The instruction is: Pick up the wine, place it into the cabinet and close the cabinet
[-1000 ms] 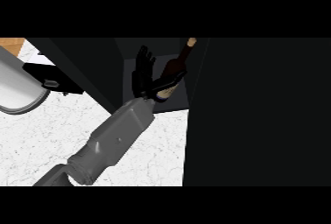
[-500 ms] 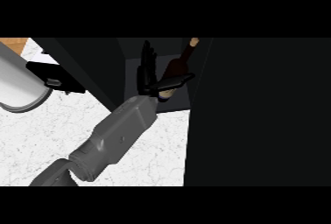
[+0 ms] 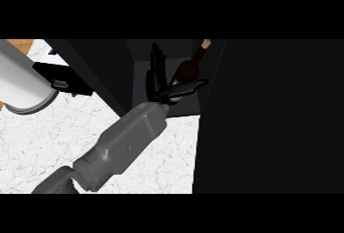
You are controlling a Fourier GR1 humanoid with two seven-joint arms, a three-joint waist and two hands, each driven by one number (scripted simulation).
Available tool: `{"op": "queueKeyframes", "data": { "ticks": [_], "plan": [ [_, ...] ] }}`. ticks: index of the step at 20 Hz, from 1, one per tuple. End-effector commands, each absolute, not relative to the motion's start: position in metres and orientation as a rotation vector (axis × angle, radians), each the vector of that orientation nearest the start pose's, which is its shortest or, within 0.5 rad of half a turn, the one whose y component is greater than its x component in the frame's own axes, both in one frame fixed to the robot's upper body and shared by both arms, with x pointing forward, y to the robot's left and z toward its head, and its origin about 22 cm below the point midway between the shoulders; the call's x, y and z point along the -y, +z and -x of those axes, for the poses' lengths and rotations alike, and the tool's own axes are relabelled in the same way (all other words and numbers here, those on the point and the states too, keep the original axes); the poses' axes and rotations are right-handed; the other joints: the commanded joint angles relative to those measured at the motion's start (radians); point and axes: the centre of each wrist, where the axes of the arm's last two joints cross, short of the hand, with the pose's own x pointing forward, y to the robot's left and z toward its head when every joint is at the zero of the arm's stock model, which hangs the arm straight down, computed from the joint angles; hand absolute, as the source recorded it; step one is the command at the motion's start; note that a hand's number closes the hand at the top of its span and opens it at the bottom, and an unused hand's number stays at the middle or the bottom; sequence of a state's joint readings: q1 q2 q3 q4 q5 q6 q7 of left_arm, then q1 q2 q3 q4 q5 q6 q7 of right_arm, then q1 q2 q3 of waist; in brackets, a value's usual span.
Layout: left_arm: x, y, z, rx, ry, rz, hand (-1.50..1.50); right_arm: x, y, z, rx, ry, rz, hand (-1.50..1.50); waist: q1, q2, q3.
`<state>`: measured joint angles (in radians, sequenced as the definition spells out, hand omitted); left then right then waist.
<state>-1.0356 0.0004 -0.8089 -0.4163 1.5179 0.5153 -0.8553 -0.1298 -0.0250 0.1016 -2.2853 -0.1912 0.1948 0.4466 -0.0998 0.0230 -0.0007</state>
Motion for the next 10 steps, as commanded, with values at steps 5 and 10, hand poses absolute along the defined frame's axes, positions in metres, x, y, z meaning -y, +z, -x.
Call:
{"op": "queueKeyframes", "data": {
  "ticks": [5,10],
  "plan": [
    [-0.032,0.013,-0.373,1.727,0.357,0.190,-1.50,0.201,0.179,-0.175,1.949,0.319,-0.362,-1.50,0.032,-0.012,0.000],
    [-0.032,0.002,-0.364,1.740,0.332,0.233,-1.50,0.197,0.189,-0.180,1.940,0.300,-0.358,-1.50,0.052,-0.014,0.000]
  ]
}}
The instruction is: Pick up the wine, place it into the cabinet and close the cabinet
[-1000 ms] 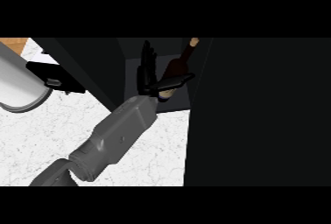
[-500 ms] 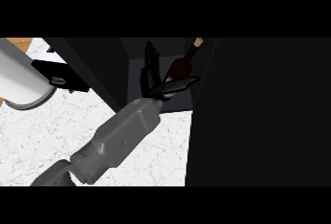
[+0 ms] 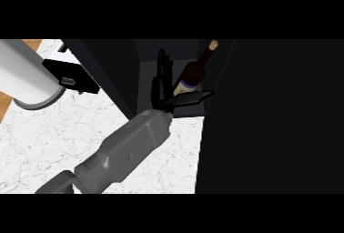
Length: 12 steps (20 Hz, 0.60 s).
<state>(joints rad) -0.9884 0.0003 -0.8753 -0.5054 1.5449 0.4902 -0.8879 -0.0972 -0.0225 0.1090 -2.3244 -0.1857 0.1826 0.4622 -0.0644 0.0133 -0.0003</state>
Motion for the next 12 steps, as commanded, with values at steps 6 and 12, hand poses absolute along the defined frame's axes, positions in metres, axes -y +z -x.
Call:
{"op": "queueKeyframes", "data": {
  "ticks": [6,12],
  "plan": [
    [-0.031,-0.013,-0.345,1.755,0.302,0.235,-1.50,0.199,0.187,-0.173,1.912,0.291,-0.332,-1.50,0.038,-0.009,0.000],
    [-0.020,-0.022,-0.314,1.756,0.283,0.262,-1.50,0.202,0.199,-0.184,1.919,0.268,-0.330,-1.50,0.045,-0.011,0.000]
  ]
}}
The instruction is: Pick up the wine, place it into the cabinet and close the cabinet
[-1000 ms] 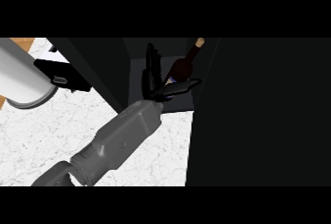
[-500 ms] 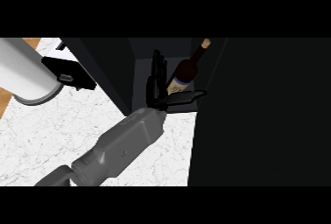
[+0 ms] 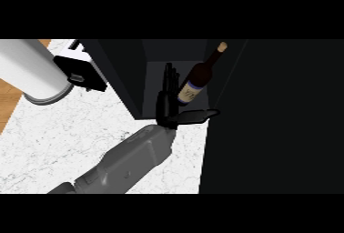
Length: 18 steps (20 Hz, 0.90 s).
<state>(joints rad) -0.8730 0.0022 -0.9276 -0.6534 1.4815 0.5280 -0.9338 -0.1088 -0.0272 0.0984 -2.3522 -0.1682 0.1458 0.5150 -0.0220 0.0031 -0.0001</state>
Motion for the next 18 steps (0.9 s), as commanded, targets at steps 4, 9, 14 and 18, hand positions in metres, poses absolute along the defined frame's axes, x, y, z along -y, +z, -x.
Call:
{"op": "queueKeyframes", "data": {
  "ticks": [4,9,14,18],
  "plan": [
    [-0.030,-0.023,-0.311,1.788,0.290,0.273,-1.50,0.208,0.172,-0.163,1.925,0.268,-0.301,-1.50,0.020,-0.006,0.000],
    [-0.051,-0.027,-0.306,1.803,0.239,0.312,-1.50,0.222,0.193,-0.180,1.928,0.265,-0.278,-1.50,0.022,-0.004,0.000],
    [-0.065,-0.012,-0.275,1.799,0.168,0.418,-1.50,0.209,0.183,-0.185,1.921,0.263,-0.269,-1.50,0.029,-0.006,0.000],
    [-0.085,0.004,-0.255,1.818,0.123,0.452,-1.50,0.214,0.180,-0.184,1.932,0.259,-0.236,-1.50,0.031,-0.007,0.001]
  ]
}}
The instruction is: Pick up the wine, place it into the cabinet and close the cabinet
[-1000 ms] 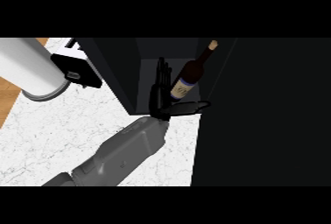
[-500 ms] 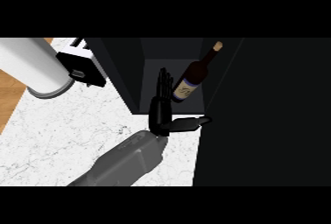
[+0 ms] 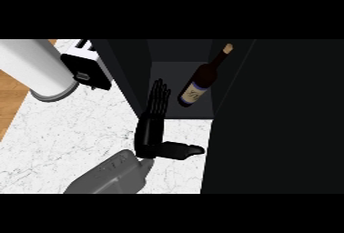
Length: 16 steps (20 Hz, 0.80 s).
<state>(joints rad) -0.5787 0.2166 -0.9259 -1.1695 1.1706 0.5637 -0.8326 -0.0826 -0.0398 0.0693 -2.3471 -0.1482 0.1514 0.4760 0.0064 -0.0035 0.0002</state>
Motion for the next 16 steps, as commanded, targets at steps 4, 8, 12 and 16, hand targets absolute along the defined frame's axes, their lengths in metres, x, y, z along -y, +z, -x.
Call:
{"op": "queueKeyframes", "data": {
  "ticks": [4,8,12,16],
  "plan": [
    [-0.112,0.009,-0.239,1.808,0.106,0.464,-1.50,0.205,0.187,-0.172,1.915,0.294,-0.276,-1.50,0.004,0.000,0.000],
    [-0.120,0.036,-0.220,1.812,0.073,0.523,-1.50,0.224,0.184,-0.166,1.895,0.464,-0.321,1.50,0.003,-0.001,0.001],
    [-0.168,0.029,-0.206,1.814,0.034,0.546,1.50,0.232,0.190,-0.163,1.898,0.584,-0.377,1.50,0.003,0.000,0.000],
    [-0.185,0.048,-0.190,1.831,0.056,0.572,1.50,0.212,0.194,-0.148,1.866,0.621,-0.449,1.50,0.003,-0.001,0.000]
  ]
}}
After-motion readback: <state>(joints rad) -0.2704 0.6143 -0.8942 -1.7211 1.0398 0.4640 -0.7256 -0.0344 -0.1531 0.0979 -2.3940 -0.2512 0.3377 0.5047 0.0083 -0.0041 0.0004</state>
